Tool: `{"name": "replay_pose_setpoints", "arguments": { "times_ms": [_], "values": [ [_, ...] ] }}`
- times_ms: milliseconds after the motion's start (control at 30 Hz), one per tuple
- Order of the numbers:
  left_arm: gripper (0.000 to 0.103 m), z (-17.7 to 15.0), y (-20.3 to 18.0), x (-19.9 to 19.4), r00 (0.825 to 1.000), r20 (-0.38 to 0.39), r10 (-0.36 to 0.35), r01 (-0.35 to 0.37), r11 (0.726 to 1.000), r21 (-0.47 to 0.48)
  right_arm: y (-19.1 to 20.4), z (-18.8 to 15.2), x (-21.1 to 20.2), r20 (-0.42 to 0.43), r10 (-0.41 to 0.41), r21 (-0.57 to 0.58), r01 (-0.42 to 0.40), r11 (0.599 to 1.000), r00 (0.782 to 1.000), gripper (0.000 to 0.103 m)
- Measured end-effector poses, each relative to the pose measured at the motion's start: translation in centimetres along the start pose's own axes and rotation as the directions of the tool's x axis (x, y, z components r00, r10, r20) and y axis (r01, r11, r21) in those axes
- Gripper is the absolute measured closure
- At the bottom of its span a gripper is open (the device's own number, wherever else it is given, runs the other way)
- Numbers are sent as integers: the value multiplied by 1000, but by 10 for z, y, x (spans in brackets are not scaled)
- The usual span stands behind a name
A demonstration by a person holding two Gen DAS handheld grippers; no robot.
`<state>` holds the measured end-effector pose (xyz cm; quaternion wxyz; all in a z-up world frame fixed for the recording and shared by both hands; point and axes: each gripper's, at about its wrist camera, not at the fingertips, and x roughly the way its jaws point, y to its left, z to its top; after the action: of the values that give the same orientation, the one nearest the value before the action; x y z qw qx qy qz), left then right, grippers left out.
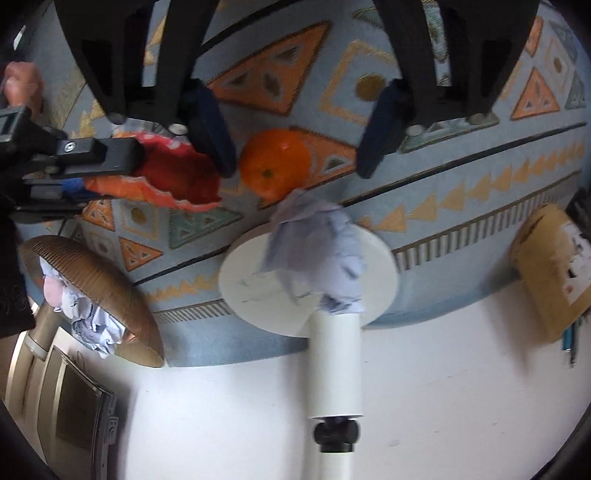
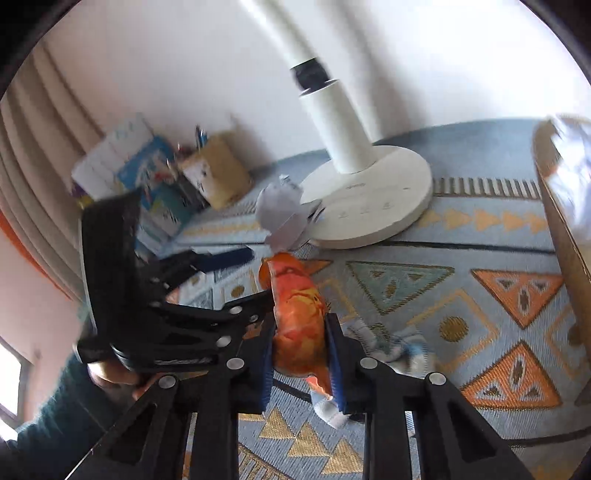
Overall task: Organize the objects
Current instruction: 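Grasp the orange snack bag with the right tool while the left grasps a tangerine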
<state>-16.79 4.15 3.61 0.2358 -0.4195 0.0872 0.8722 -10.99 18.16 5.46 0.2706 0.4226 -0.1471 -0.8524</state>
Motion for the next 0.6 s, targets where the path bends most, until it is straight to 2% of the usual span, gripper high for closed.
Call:
{"name": "replay_pose_setpoints", "arguments": {
  "times_ms": [33, 67, 233, 333, 433, 467, 533, 600],
  "values": [
    [63, 1, -2, 0, 1000, 5, -4, 4, 1000, 5, -4, -1, 0, 2, 5, 13, -5, 1000, 1000, 79],
    [69, 1, -5, 0, 1000, 8, -21, 20, 1000, 9, -8, -2, 1, 0, 16, 26, -16, 1000, 1000, 79],
    [69, -10, -16, -14, 1000, 23, -20, 20, 1000, 10, -2, 3, -3, 1, 45, 32, -45, 998, 999, 80],
    [69, -31, -17, -47, 999, 42, -8, 9, 1000, -26, 10, 4, -19, -2, 65, 23, -65, 998, 998, 80],
    [69, -59, -18, -84, 997, 65, 30, -24, 996, -86, 35, -8, -43, -22, 50, -56, -52, 997, 998, 80],
    [69, -69, -18, -95, 996, 73, 49, -41, 993, -111, 42, -16, -50, -29, 36, -87, -38, 995, 999, 80],
    [69, -87, -14, -109, 992, 71, 100, -87, 982, -169, 61, -40, -61, -28, -66, -179, 60, 982, 997, 80],
    [69, -97, -8, -112, 985, 73, 159, -139, 964, -228, 79, -61, -62, 3, -197, -274, 190, 943, 980, 80]
  ]
}}
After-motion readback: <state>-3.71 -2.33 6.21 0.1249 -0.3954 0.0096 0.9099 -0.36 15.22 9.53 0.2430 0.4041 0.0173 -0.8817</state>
